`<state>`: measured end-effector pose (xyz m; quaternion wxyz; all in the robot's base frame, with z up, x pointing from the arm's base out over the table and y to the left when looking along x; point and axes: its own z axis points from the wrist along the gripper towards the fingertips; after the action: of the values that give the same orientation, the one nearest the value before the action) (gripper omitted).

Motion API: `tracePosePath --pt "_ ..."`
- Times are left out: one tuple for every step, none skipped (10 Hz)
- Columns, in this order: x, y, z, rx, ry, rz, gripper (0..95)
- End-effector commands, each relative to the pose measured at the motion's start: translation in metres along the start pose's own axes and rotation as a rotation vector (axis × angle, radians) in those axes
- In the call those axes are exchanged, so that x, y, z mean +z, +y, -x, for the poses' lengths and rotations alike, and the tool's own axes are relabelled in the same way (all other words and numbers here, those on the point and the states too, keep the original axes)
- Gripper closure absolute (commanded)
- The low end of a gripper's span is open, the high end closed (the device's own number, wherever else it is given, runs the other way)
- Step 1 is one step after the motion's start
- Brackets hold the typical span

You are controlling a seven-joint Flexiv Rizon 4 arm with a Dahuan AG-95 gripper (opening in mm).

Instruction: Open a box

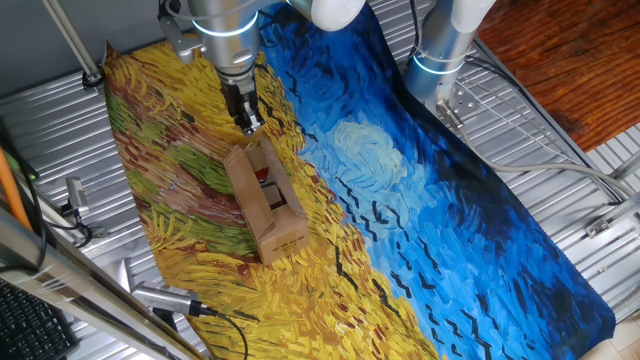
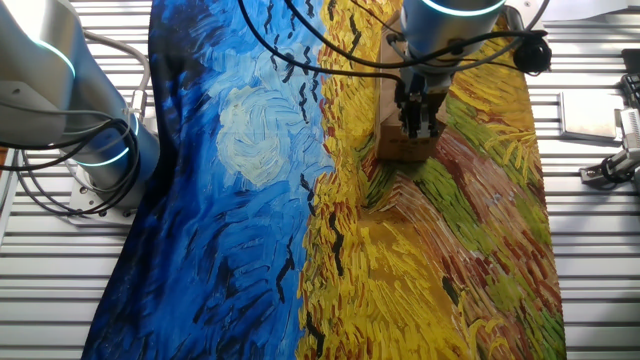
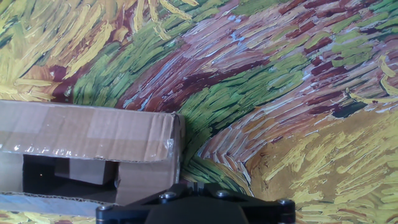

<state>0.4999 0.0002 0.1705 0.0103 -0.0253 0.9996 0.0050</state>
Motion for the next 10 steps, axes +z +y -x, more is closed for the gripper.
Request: tracePosePath --pt "0.0 0.0 -0.0001 0.004 0.0 0.004 95.0" --pt "0.0 0.0 -0.0001 0.007 0.0 0.007 95.0" --pt "0.0 0.0 -0.0001 0.007 0.0 0.007 95.0" --pt "0.0 0.0 -0.0001 0.006 0.001 0.006 95.0" --pt "0.0 0.0 -0.0001 0.006 0.001 0.006 95.0" --pt "0.0 0.0 -0.0001 0.006 0.001 0.006 95.0" --pt "0.0 0.0 -0.0001 0.006 0.001 0.005 95.0" --pt "0.0 0.0 -0.0001 0.006 0.001 0.005 95.0" --pt "0.0 0.0 -0.0001 0.006 0.002 0.005 95.0" --pt "0.0 0.0 -0.0001 0.003 0.002 0.005 95.0"
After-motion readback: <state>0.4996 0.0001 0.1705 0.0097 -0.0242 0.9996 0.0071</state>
